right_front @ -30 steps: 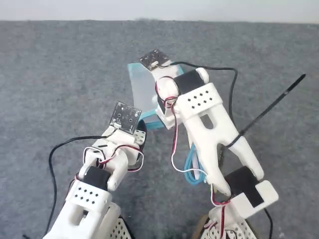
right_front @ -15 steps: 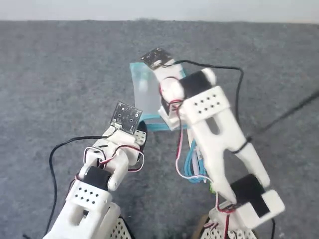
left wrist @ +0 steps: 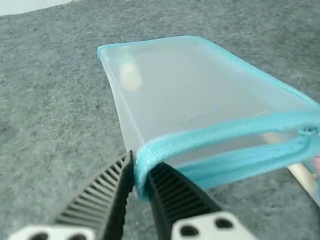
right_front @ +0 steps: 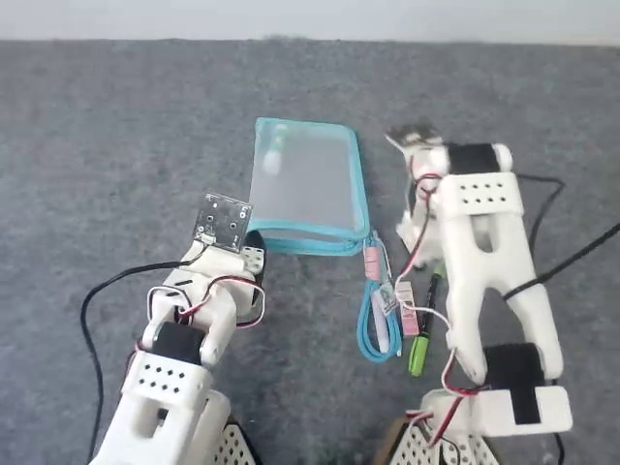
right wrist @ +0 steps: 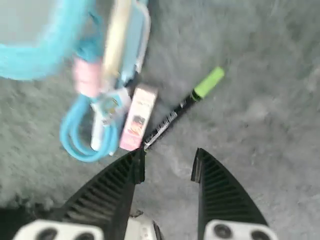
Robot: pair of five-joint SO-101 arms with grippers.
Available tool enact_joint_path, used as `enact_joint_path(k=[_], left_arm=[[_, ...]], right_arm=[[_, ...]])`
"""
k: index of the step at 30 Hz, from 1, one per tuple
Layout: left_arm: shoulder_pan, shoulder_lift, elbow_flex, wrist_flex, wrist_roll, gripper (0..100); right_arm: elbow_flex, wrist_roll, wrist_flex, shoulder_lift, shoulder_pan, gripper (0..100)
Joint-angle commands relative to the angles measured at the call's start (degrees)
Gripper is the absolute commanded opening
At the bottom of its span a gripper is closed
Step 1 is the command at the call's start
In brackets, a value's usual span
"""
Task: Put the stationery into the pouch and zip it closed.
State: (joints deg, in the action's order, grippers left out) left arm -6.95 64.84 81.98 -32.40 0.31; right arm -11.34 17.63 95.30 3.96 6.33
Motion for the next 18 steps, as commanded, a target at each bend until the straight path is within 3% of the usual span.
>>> enact_joint_path(k=[1, 18], left_arm=[[0.4, -0.1, -1.3, 0.3, 0.0, 1], [0.4, -0.1, -1.0, 0.2, -0.3, 1]], right_arm=[[-7.0, 1.8, -4.9, 4.2, -1.5, 16.2], [-27.4, -1.0, -25.9, 3.6, -1.4, 15.9]])
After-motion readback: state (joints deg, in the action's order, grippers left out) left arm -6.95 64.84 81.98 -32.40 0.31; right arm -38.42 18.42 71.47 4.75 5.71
